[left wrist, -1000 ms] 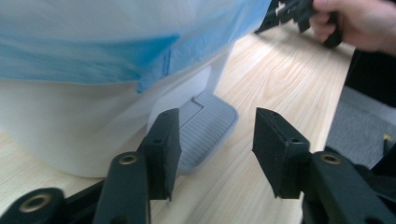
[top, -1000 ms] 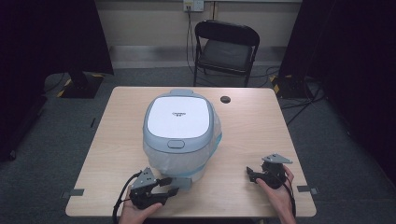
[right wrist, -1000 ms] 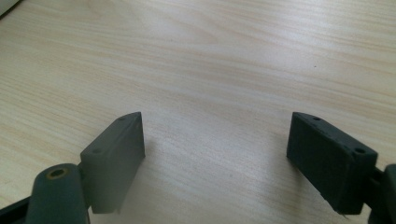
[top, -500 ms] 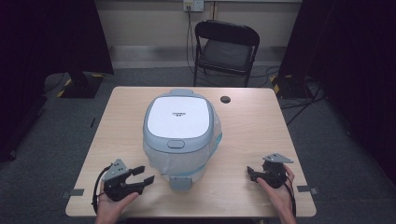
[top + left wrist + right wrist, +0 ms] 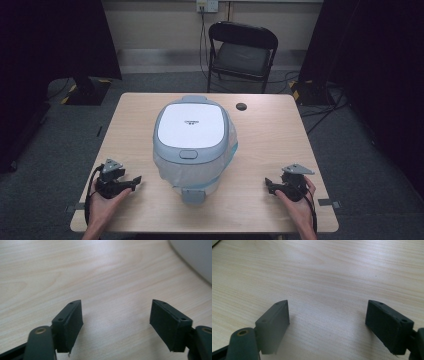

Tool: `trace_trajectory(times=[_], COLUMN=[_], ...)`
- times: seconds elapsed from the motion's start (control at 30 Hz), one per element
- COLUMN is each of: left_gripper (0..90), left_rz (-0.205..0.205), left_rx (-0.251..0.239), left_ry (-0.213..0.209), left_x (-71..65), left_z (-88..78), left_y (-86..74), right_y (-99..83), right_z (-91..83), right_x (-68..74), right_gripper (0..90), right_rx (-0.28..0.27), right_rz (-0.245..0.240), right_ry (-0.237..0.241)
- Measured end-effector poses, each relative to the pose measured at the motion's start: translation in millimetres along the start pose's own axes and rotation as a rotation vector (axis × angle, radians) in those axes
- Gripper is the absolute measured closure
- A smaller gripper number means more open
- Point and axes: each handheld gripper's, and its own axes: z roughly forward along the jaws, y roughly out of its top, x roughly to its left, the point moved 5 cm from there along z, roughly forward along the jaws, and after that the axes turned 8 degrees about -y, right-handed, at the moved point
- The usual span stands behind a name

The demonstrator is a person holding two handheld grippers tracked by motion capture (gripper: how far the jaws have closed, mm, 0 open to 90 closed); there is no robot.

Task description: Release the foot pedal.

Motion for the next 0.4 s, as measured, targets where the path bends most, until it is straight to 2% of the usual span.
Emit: trace_trajectory(times=[0.03,0.07,0.13,0.23,0.27,0.4], left_gripper=[25.6,23.5,21.6,18.3,17.3,15.4], left_rz=[0.014,0.025,0.012,0.024,0.014,0.01], left_rx=[0.014,0.005,-0.006,-0.039,-0.047,-0.04], left_ry=[0.019,0.022,0.015,0.029,0.04,0.041], left_x=[-0.7,-1.5,-2.6,-5.2,-6.4,-5.9], left_z=[2.4,2.8,2.9,5.4,5.6,6.7], left_y=[-1.8,-2.7,-3.4,-6.1,-6.3,-5.7], right_y=[0.0,0.0,0.0,0.0,0.0,-0.1], right_z=[0.0,0.0,0.0,0.1,0.1,0.1], right_x=[0.0,0.0,0.0,0.0,0.0,0.1], right_gripper=[18.0,18.1,18.0,18.0,17.9,17.8], right_rx=[0.001,0.0,0.0,-0.001,0.0,0.001], right_rz=[0.001,0.0,0.0,-0.001,-0.001,-0.002], right_ry=[-0.001,0.0,0.0,-0.001,-0.002,-0.005])
